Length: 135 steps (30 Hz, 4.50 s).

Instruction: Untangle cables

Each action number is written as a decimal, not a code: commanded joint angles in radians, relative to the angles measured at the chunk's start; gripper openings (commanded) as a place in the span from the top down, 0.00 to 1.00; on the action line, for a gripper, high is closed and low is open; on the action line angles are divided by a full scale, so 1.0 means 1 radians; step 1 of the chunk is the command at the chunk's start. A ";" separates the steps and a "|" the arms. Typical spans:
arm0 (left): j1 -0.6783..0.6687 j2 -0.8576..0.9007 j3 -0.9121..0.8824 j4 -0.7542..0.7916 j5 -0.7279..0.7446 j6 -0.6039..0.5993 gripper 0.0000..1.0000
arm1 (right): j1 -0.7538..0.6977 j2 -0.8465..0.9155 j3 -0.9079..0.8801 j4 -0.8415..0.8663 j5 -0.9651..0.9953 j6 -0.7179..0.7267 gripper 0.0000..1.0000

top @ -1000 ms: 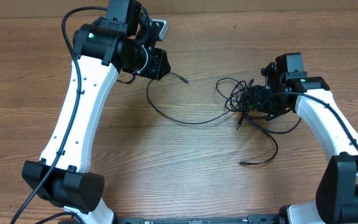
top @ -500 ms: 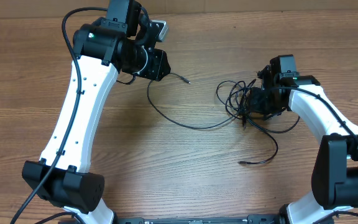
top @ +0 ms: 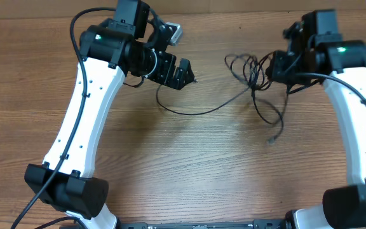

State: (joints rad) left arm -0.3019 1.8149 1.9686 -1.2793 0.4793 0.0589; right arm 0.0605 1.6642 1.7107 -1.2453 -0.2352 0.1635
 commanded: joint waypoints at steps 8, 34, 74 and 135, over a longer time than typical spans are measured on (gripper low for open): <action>-0.039 -0.003 0.002 0.021 0.359 0.295 0.00 | 0.002 -0.067 0.385 -0.273 0.002 0.031 0.96; -0.119 0.218 -0.003 0.683 0.481 -0.624 0.19 | 0.114 -0.078 0.467 -0.395 0.044 0.044 0.96; -0.123 0.217 -0.002 0.482 0.481 -0.863 0.14 | 0.114 -0.076 0.461 -0.410 0.193 0.045 0.96; -0.206 0.161 -0.003 0.474 0.258 -1.115 0.33 | 0.114 -0.067 0.293 -0.262 0.138 0.041 0.96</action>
State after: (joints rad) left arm -0.5026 1.9469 1.9614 -0.8162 0.7013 -1.0435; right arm 0.1719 1.6100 1.9999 -1.5181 -0.0525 0.2081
